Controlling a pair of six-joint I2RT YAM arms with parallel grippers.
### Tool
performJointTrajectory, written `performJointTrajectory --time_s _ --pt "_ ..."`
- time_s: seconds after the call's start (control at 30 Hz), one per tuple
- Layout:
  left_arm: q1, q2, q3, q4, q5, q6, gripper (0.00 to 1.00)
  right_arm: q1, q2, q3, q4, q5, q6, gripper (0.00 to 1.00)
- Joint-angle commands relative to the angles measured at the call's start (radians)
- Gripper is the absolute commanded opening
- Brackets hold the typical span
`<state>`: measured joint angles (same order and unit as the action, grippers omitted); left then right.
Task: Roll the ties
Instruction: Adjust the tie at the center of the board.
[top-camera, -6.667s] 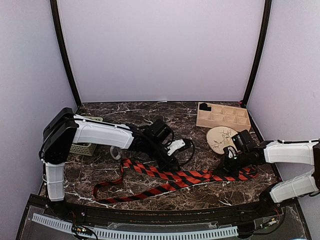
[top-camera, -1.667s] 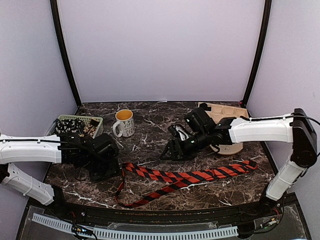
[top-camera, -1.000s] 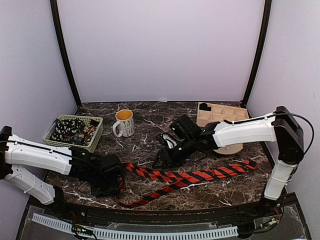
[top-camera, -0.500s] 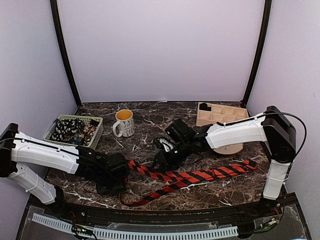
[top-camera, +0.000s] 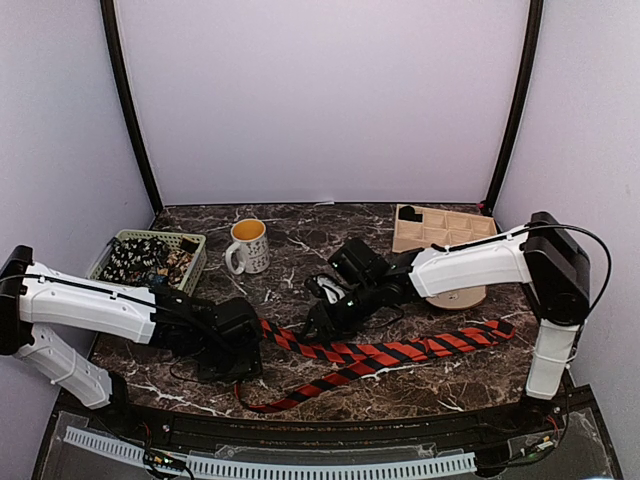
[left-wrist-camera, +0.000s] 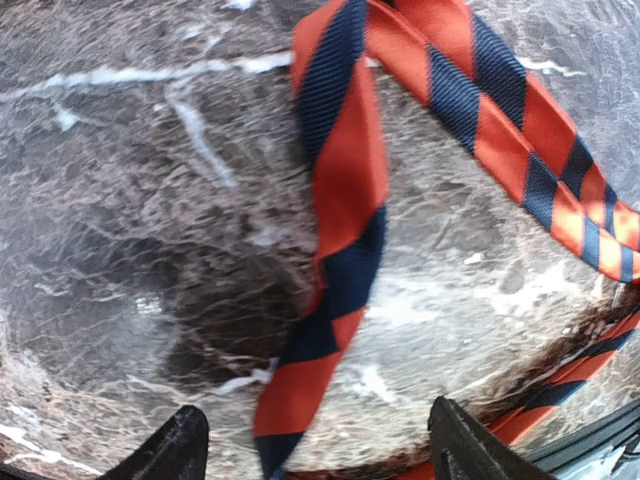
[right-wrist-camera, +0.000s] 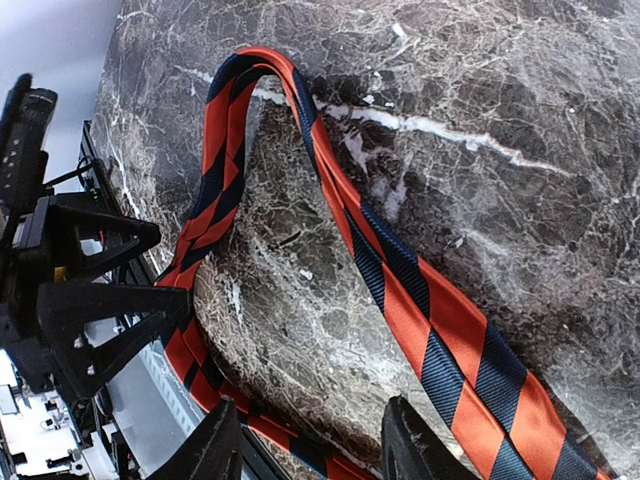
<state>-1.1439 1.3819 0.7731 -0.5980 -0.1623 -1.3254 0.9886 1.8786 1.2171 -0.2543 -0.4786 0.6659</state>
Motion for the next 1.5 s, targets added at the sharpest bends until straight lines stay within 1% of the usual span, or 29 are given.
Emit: performJointTrajectory --time_s 0.0,0.1,0.17,0.37,0.47,0.53,0.57,0.63,0.73,0.8,0.9,1.0,1.13,1.2,1.3,1.4,1.47 --pt "0.0 0.05 0.039 -0.041 -0.003 0.02 0.73 0.01 0.033 0.041 0.025 -0.009 -0.006 0.46" --pt "0.026 0.06 0.027 -0.119 0.006 -0.056 0.62 0.012 0.048 0.056 0.035 -0.012 0.001 0.45" --pt "0.034 0.051 0.008 -0.131 0.013 -0.092 0.56 0.018 0.065 0.076 0.042 -0.017 0.004 0.45" --pt "0.043 0.084 -0.015 -0.133 0.041 -0.129 0.52 0.054 0.158 0.147 0.04 -0.031 0.001 0.44" --pt "0.044 0.071 -0.034 -0.15 0.048 -0.166 0.45 0.063 0.199 0.172 0.024 -0.019 -0.009 0.43" --pt "0.044 0.04 -0.055 -0.165 0.05 -0.202 0.37 0.066 0.221 0.189 0.006 -0.011 -0.019 0.43" --pt "0.044 0.016 -0.063 -0.175 0.048 -0.225 0.29 0.069 0.233 0.197 -0.007 -0.009 -0.024 0.42" --pt "0.044 -0.04 -0.066 -0.195 0.043 -0.261 0.18 0.077 0.251 0.209 -0.034 -0.011 -0.04 0.42" --pt "0.043 -0.107 -0.025 -0.278 0.015 -0.308 0.06 0.103 0.269 0.209 -0.047 -0.046 -0.062 0.42" --pt "0.043 -0.14 0.023 -0.376 0.001 -0.362 0.0 0.126 0.277 0.202 -0.05 -0.082 -0.081 0.42" --pt "0.042 -0.177 0.096 -0.442 -0.013 -0.421 0.0 0.151 0.264 0.172 -0.056 -0.14 -0.117 0.4" --pt "0.045 -0.164 0.176 -0.492 -0.052 -0.456 0.0 0.142 0.211 0.147 -0.075 -0.159 -0.151 0.39" --pt "0.081 -0.088 0.273 -0.541 -0.068 -0.431 0.0 0.048 0.116 0.159 -0.127 -0.121 -0.176 0.41" --pt "0.122 -0.039 0.315 -0.572 -0.043 -0.426 0.0 -0.006 0.064 0.176 -0.148 -0.101 -0.184 0.44" --pt "0.192 0.038 0.379 -0.611 -0.014 -0.391 0.0 -0.065 0.029 0.22 -0.201 -0.071 -0.217 0.51" --pt "0.252 0.111 0.447 -0.623 -0.014 -0.339 0.0 -0.091 0.028 0.261 -0.265 -0.058 -0.258 0.54" --pt "0.294 0.153 0.491 -0.626 -0.016 -0.302 0.0 -0.094 0.023 0.261 -0.293 -0.045 -0.276 0.55"
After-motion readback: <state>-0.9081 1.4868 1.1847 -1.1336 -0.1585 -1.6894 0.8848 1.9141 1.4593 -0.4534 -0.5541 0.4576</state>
